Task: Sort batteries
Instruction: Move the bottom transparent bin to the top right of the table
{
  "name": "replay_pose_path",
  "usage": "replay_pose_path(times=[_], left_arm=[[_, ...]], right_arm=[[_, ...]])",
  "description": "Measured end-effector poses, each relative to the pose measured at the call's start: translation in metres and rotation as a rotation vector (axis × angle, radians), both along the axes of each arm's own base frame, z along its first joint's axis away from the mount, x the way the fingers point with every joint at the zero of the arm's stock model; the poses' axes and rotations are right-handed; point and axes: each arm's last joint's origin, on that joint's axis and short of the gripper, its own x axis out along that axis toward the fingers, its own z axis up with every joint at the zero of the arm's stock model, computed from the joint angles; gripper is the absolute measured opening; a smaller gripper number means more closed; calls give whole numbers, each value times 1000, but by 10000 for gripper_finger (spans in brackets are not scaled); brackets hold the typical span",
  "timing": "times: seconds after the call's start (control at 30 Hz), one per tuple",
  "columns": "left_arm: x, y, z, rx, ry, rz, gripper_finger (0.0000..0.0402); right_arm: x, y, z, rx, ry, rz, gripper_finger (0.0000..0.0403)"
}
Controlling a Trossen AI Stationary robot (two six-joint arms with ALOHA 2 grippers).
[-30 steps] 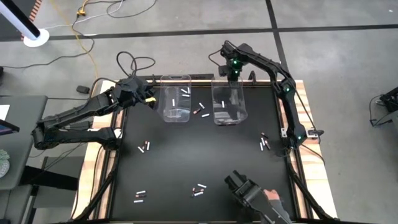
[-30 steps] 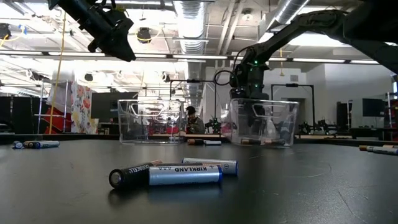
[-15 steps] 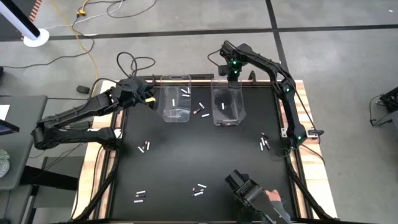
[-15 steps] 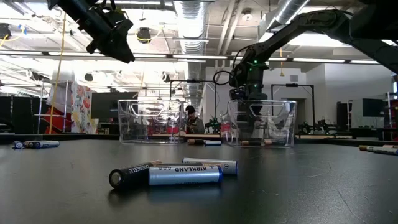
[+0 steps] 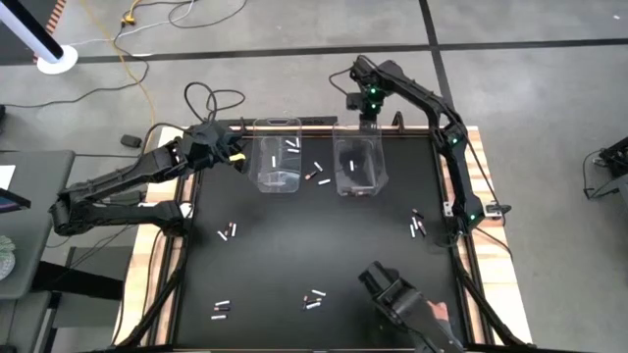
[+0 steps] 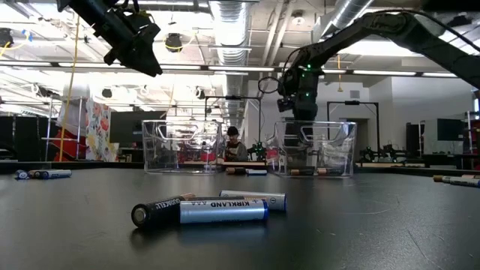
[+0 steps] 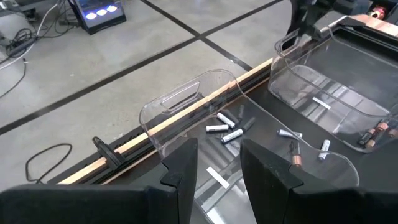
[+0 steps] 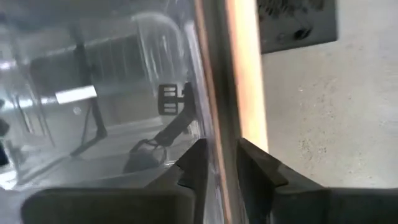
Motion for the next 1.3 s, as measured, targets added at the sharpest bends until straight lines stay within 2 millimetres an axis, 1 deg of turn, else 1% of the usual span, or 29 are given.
replay_pose_path(times=[0.2,0.37,0.47,0.57,0.67,0.77,0.9,1.07,1.17,1.3], left_arm=[[0,0,0,0,0,0,116],[0,0,0,0,-1,0,116],[0,0,0,8,9,-6,116],[0,0,0,22,26,-16,116],[0,0,0,30,38,-23,116],[0,0,0,42,56,-33,116],[-1,-1,-3,41,106,-47,116],[-4,-2,-1,29,87,-37,116],[-9,-6,2,28,57,-34,116],[-21,-12,5,-15,9,-7,116]], right_arm=[[-2,1,31,-9,-27,-82,162],[-14,4,55,32,-29,-256,202],[-22,7,62,71,-27,-409,211],[-29,14,69,118,-10,-550,211],[-29,22,81,127,-49,-633,206],[-24,38,97,129,-98,-656,200],[-13,65,118,120,-148,-649,189],[1,109,144,102,-209,-556,176],[10,134,154,100,-234,-499,170],[21,167,165,101,-258,-405,162]])
